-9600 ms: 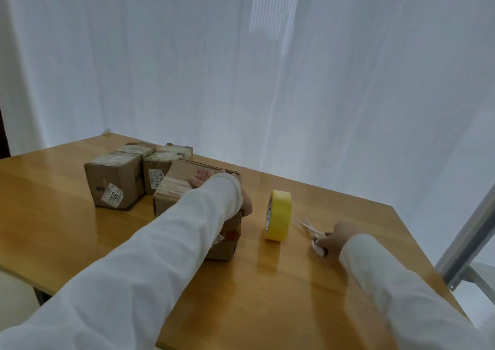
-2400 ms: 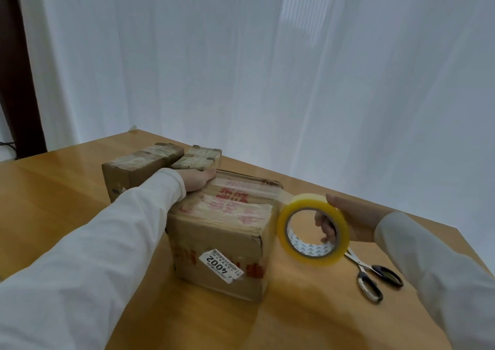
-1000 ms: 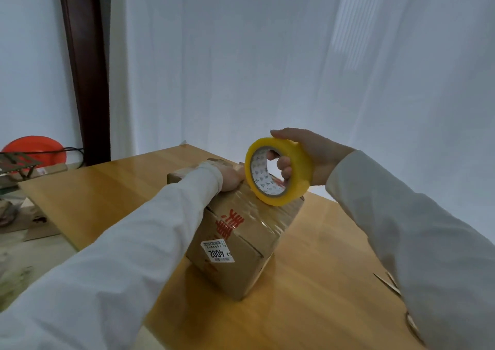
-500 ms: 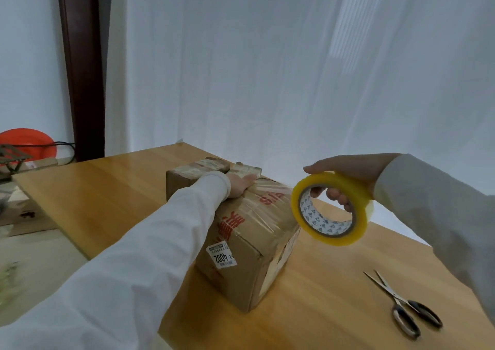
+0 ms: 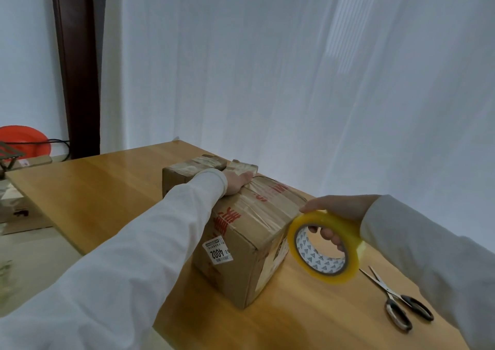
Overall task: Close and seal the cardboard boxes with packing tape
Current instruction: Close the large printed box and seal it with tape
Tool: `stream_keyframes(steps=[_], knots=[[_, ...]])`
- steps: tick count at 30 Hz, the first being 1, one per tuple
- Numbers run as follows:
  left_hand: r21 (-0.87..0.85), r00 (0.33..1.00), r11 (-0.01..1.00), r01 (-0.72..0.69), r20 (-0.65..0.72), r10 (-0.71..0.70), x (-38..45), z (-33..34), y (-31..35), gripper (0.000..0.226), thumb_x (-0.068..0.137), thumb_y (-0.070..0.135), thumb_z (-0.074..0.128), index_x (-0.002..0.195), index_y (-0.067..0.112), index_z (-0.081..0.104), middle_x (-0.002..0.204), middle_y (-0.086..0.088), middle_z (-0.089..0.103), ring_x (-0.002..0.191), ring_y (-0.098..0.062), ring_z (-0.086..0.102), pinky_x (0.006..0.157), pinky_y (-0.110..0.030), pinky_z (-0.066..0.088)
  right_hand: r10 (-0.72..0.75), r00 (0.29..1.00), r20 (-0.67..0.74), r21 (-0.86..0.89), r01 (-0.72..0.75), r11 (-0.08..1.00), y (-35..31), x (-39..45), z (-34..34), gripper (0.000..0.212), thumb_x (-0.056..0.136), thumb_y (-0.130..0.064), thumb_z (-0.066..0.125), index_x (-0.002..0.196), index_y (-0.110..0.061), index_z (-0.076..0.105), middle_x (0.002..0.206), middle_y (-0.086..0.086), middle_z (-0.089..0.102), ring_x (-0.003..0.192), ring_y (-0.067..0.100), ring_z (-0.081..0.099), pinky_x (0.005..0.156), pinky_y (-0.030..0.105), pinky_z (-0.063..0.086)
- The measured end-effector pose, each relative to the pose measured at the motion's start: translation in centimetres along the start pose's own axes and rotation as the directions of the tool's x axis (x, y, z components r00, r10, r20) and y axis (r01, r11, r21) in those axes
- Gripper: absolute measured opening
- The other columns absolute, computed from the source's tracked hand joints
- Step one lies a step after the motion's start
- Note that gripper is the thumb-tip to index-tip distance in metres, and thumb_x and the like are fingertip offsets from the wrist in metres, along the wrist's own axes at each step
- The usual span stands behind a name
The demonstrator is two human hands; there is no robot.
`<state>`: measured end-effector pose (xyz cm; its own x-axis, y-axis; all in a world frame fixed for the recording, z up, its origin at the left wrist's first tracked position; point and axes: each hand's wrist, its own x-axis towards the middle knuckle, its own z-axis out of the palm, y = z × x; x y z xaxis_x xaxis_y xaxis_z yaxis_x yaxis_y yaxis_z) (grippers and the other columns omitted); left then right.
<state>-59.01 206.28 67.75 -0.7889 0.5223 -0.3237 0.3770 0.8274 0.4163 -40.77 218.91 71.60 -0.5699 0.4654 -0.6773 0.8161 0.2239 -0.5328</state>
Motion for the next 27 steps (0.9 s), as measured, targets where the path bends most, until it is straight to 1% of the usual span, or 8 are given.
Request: stream_keyframes(steps=[4,8,11,13,15,19,22,27], knots=[[0.150,0.998,0.988,0.023,-0.060,-0.014,-1.0,-0.6,1.0,0.072,0.097,0.060,0.016,0.146,0.010,0.031,0.152,-0.014,0.029,0.138,-0.031,0.030,0.111,-0.042,0.023,-0.005,1.000,0.021,-0.020,0.005,1.000,-0.1,0.6,-0.2,0.039,0.088,-0.044,0.055,0.069,-0.010,0.062,0.056,0.005,0.057,0.042,0.015,0.051,0.051,0.019,0.046],[0.239,0.972,0.966,-0.099,-0.186,0.145,-1.6,0.3,3.9,0.040,0.103,0.025,0.031,0.136,0.006,0.045,0.135,-0.011,0.051,0.120,-0.026,0.052,0.097,-0.035,0.042,-0.007,0.999,0.048,-0.051,0.009,0.999,-0.1,1.0,-0.5,0.038,0.089,-0.044,0.055,0.072,-0.010,0.062,0.057,0.005,0.057,0.043,0.015,0.052,0.052,0.019,0.047],[0.168,0.975,0.982,-0.086,-0.187,0.118,-1.0,2.4,4.2,0.056,0.101,0.044,0.026,0.142,0.009,0.037,0.141,-0.011,0.046,0.125,-0.029,0.047,0.101,-0.037,0.037,-0.031,0.996,0.087,-0.019,0.033,0.999,0.6,1.8,-0.8,0.038,0.088,-0.046,0.055,0.077,-0.010,0.063,0.059,0.006,0.057,0.046,0.016,0.052,0.054,0.021,0.047],[0.110,0.976,0.991,-0.082,-0.192,0.102,-0.6,2.5,3.8,0.071,0.095,0.061,0.024,0.141,0.009,0.040,0.139,-0.014,0.048,0.123,-0.031,0.048,0.102,-0.037,0.036,-0.073,0.991,0.108,-0.002,0.074,0.997,1.2,2.5,-1.1,0.038,0.088,-0.047,0.055,0.082,-0.010,0.063,0.062,0.006,0.058,0.049,0.016,0.053,0.056,0.023,0.048],[0.097,0.983,0.993,-0.072,-0.162,0.087,-0.4,2.3,3.6,0.076,0.092,0.066,0.026,0.138,0.008,0.044,0.134,-0.014,0.052,0.120,-0.031,0.050,0.101,-0.036,0.037,-0.124,0.984,0.124,0.017,0.123,0.992,2.0,3.1,-1.4,0.040,0.086,-0.049,0.057,0.087,-0.010,0.063,0.065,0.007,0.061,0.054,0.016,0.056,0.059,0.026,0.051],[0.101,0.987,0.991,-0.082,-0.130,0.095,-0.7,1.7,3.8,0.071,0.096,0.061,0.024,0.140,0.007,0.041,0.139,-0.016,0.048,0.123,-0.032,0.047,0.102,-0.036,0.034,-0.266,0.946,0.188,0.065,0.258,0.964,2.9,2.8,-3.5,0.052,0.068,-0.044,0.079,0.097,-0.005,0.061,0.072,0.010,0.068,0.063,0.021,0.065,0.067,0.033,0.054],[0.144,0.986,0.983,-0.118,-0.105,0.133,-1.2,1.3,4.2,0.049,0.105,0.037,0.022,0.145,0.011,0.031,0.147,-0.017,0.037,0.129,-0.032,0.042,0.104,-0.036,0.032,-0.312,0.929,0.198,-0.067,0.330,0.942,2.3,2.0,-5.3,0.069,0.048,-0.042,0.076,0.102,-0.004,0.060,0.077,0.011,0.071,0.068,0.021,0.068,0.067,0.032,0.055],[0.227,0.985,0.964,-0.136,-0.076,0.157,-1.5,0.8,4.1,0.046,0.106,0.032,0.018,0.146,0.012,0.029,0.149,-0.018,0.033,0.132,-0.032,0.039,0.106,-0.036,0.029,-0.263,0.938,0.225,-0.105,0.292,0.951,1.4,1.8,-4.1,0.064,0.051,-0.041,0.078,0.101,-0.006,0.061,0.080,0.010,0.073,0.071,0.022,0.070,0.069,0.033,0.058]])
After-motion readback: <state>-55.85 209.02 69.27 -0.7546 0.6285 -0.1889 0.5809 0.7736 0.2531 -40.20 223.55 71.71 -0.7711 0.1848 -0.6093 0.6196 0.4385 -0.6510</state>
